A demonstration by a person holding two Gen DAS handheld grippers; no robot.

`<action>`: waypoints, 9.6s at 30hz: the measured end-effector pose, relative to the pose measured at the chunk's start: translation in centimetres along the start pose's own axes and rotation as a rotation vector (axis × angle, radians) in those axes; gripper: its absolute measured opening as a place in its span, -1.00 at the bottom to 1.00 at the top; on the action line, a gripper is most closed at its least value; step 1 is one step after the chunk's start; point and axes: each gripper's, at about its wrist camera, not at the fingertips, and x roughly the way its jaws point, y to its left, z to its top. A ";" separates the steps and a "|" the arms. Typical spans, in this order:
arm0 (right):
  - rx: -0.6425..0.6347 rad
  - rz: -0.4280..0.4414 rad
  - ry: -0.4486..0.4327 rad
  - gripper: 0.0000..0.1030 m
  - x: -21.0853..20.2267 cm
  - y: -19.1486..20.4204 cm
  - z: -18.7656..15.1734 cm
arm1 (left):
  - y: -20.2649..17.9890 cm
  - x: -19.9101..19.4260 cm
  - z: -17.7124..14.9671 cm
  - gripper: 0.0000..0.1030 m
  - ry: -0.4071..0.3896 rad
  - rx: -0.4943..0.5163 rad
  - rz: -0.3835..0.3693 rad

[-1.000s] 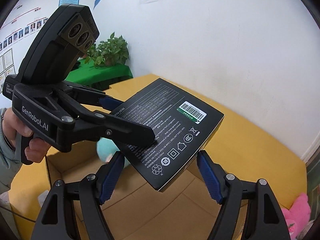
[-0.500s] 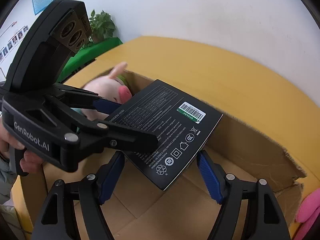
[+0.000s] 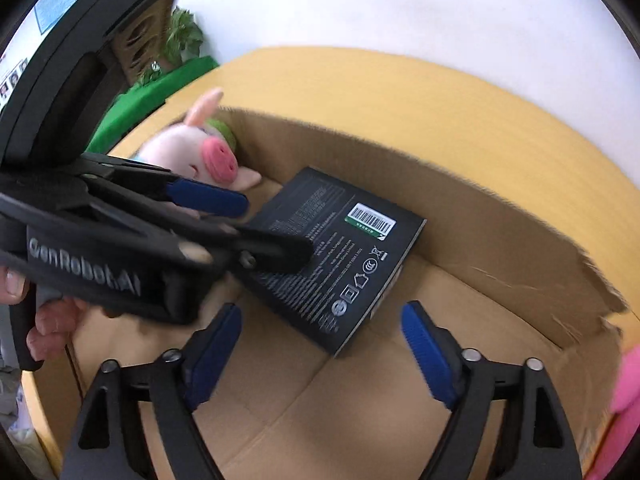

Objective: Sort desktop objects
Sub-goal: 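Open both tools to release the black box inside the cardboard box, then close the right tool on the black sunglasses beside the box, then lift the sunglasses with the right tool and carry them over the cardboard box, then open the right tool to drop the sunglasses into the box, then move the left tool to the clear phone case and close on its rim, then lift the phone case with the left tool and carry it over the box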

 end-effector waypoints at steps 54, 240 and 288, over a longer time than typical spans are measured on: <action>0.251 -0.228 -0.013 0.17 -14.9 13.5 -34.7 | -7.7 -15.3 -33.8 0.48 -0.261 0.170 -0.052; 0.210 -0.343 -0.007 0.39 -12.3 15.0 -31.2 | -3.2 -11.6 -32.4 0.39 -0.104 0.217 0.067; 0.333 -0.238 -0.210 -0.70 -21.0 12.5 -32.7 | -7.3 -13.4 -34.9 -0.83 -0.145 0.145 -0.055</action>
